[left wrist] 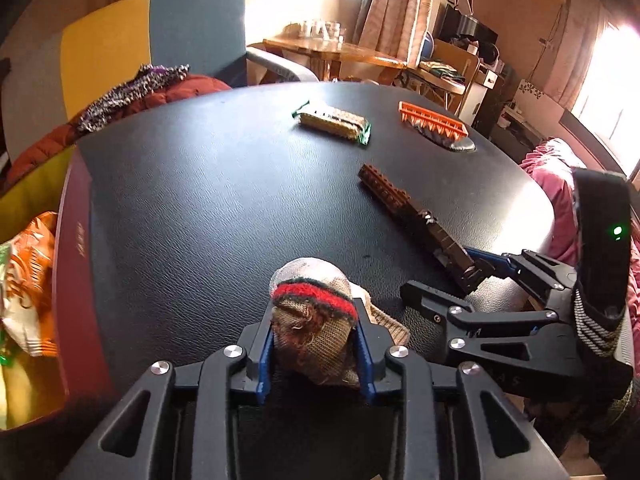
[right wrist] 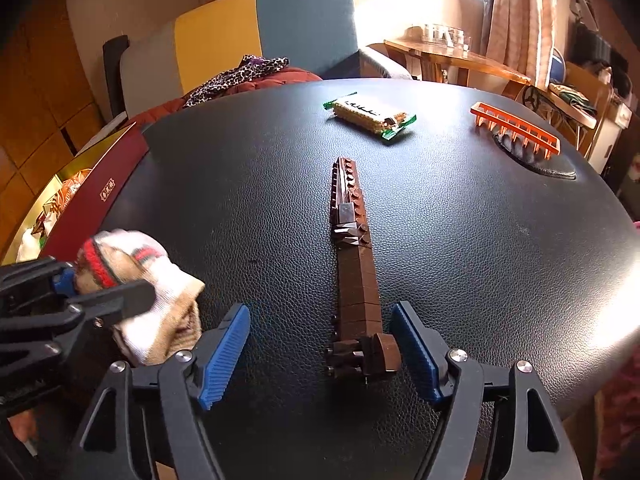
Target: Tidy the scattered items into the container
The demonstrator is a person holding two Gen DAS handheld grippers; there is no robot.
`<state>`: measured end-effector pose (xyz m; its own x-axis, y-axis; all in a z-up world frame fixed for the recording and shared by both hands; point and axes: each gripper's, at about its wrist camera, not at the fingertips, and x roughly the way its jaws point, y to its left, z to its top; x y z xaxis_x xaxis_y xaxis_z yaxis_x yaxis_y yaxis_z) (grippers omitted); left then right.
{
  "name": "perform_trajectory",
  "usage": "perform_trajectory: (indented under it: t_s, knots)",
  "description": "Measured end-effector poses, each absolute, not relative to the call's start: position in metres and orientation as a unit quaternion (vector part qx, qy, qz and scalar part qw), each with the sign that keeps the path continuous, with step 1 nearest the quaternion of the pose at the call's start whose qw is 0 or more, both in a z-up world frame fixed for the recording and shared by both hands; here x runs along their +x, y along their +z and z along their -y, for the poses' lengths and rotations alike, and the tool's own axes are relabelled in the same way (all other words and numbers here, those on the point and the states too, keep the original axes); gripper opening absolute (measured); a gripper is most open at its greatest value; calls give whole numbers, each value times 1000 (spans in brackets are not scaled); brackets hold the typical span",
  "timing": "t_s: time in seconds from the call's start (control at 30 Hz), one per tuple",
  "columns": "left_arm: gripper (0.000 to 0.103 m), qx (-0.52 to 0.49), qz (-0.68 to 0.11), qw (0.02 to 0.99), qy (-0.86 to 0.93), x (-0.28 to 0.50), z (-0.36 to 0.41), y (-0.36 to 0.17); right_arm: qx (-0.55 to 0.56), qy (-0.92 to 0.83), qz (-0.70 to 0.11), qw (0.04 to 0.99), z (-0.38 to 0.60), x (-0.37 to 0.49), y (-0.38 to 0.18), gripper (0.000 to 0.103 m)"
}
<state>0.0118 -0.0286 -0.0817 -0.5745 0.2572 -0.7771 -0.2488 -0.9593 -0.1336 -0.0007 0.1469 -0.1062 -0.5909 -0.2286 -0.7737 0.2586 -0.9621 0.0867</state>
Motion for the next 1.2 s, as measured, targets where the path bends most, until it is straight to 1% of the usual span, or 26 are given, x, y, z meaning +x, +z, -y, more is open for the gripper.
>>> perform_trajectory:
  t_s: [0.13,0.27,0.4,0.5,0.67,0.83,0.97,1.2]
  knots:
    - [32,-425,23,135,895,15,41,-68,430,-893,-24,134,-144,-1,-107,78]
    - [32,-393,45,112,912,22,67,-40,429,-893,-24,134,-143,-2,-108,78]
    - [32,-362,68,64,928,28,114,-15,430,-893,-28,132,-140,-3,-109,83]
    - [32,-353,81,1,932,30,161,-8,431,-892,-29,131,-138,-4,-110,84]
    - [32,-362,89,-99,923,25,235,-15,433,-892,-31,130,-137,-5,-110,84]
    - [32,-389,93,-144,905,13,274,-35,435,-891,-33,128,-136,-5,-110,84]
    - [32,-405,87,-172,894,6,291,-52,436,-890,-34,128,-136,-5,-109,84]
    - [39,-403,94,-194,889,14,303,-56,439,-889,-33,129,-138,-7,-108,84]
